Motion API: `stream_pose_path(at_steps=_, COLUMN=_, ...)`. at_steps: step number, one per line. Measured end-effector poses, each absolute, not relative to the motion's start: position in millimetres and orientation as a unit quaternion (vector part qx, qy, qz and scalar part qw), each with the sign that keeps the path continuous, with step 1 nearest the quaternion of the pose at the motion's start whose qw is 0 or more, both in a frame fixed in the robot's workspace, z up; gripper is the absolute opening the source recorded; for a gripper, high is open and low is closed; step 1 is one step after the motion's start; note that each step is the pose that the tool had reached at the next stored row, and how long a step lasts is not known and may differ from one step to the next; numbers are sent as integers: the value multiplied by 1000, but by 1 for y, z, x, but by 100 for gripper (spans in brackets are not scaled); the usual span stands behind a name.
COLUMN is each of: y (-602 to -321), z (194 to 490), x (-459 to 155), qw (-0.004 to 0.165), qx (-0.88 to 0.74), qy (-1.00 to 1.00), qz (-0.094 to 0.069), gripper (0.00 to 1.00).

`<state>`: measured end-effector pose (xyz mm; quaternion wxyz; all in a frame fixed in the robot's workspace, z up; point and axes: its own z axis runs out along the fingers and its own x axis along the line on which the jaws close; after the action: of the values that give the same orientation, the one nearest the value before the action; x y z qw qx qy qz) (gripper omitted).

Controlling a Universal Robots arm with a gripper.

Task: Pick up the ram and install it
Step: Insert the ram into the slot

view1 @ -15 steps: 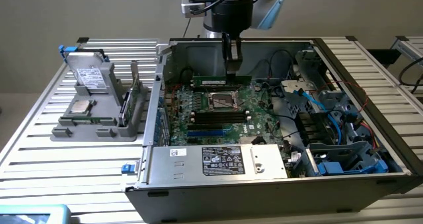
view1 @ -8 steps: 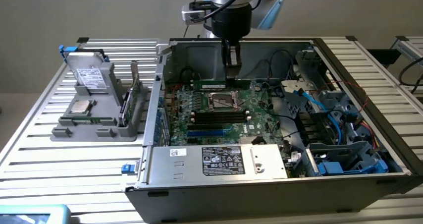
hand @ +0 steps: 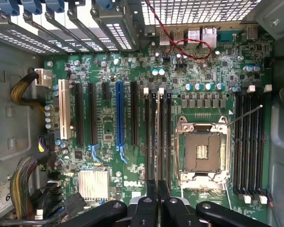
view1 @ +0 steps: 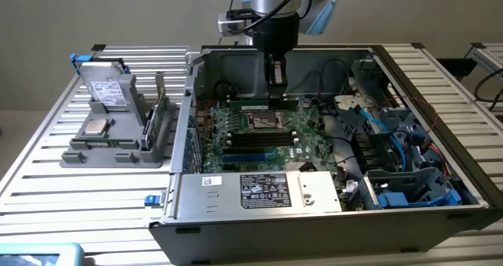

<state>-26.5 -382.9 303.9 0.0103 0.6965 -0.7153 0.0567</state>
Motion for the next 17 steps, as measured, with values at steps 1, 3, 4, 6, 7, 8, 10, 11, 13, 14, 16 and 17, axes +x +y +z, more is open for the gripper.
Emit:
stream_pose_path(at_steps=1, y=-383, z=303, x=-26, qw=11, qx=696, qy=-715, qz=58, gripper=13)
stream_pose_path(at_steps=3, y=-383, z=301, x=-26, qw=12, qx=696, qy=-715, qz=58, gripper=13)
stream_pose_path(at_steps=4, y=-383, z=300, x=-26, qw=13, qx=696, qy=-715, qz=59, gripper=13)
stream_pose_path(at_steps=6, y=-383, z=299, x=-26, qw=14, qx=696, qy=-715, qz=59, gripper=13)
stream_pose_path(at_steps=7, y=-383, z=299, x=-26, qw=13, qx=696, qy=-715, qz=58, gripper=13)
stream_pose_path(at_steps=8, y=-384, z=299, x=-26, qw=13, qx=696, qy=-715, qz=58, gripper=13)
stream_pose_path(at_steps=10, y=-384, z=297, x=-26, qw=13, qx=696, qy=-715, qz=58, gripper=13)
stream_pose_path(at_steps=11, y=-384, z=295, x=-26, qw=13, qx=696, qy=-715, qz=58, gripper=13)
stream_pose_path(at_steps=13, y=-385, z=292, x=-26, qw=13, qx=696, qy=-715, qz=58, gripper=13)
stream_pose_path(at_steps=14, y=-385, z=290, x=-26, qw=13, qx=696, qy=-715, qz=58, gripper=13)
stream_pose_path(at_steps=16, y=-385, z=287, x=-26, qw=14, qx=697, qy=-715, qz=58, gripper=13)
stream_pose_path(at_steps=17, y=-386, z=286, x=-26, qw=14, qx=697, qy=-715, qz=58, gripper=13)
